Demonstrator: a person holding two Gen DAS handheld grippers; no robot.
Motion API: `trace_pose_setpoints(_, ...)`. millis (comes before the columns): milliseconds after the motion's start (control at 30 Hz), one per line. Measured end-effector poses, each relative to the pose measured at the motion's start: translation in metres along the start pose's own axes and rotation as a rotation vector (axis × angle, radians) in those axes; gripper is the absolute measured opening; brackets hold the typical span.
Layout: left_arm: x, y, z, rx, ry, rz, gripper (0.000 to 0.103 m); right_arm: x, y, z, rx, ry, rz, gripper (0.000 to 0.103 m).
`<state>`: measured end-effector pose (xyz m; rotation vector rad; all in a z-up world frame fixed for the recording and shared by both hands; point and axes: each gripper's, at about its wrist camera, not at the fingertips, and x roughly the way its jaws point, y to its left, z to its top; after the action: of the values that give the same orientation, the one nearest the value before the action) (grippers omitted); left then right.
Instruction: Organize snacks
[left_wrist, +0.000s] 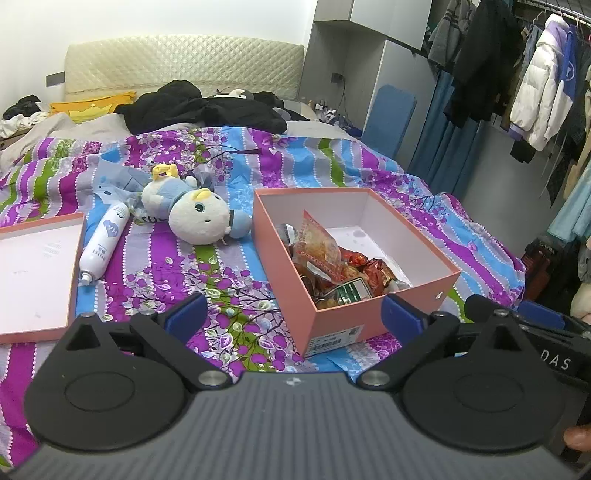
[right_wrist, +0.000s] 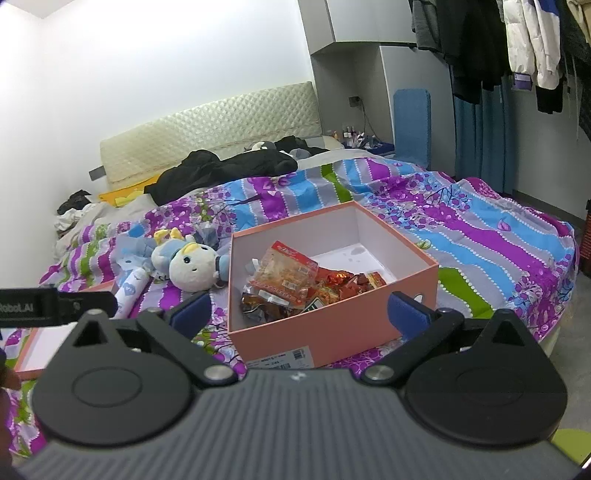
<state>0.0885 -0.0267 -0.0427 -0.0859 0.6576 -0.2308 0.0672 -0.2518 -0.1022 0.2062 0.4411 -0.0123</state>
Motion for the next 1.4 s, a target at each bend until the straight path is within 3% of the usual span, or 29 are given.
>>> trace_pose_setpoints(1400, -0.0023, -0.0067, 0.0012, 0.03, 0.013, -0.017, 0.102, -0.0006, 0.0011, 0.0011, 0.0, 0.002, 0.007, 0.103)
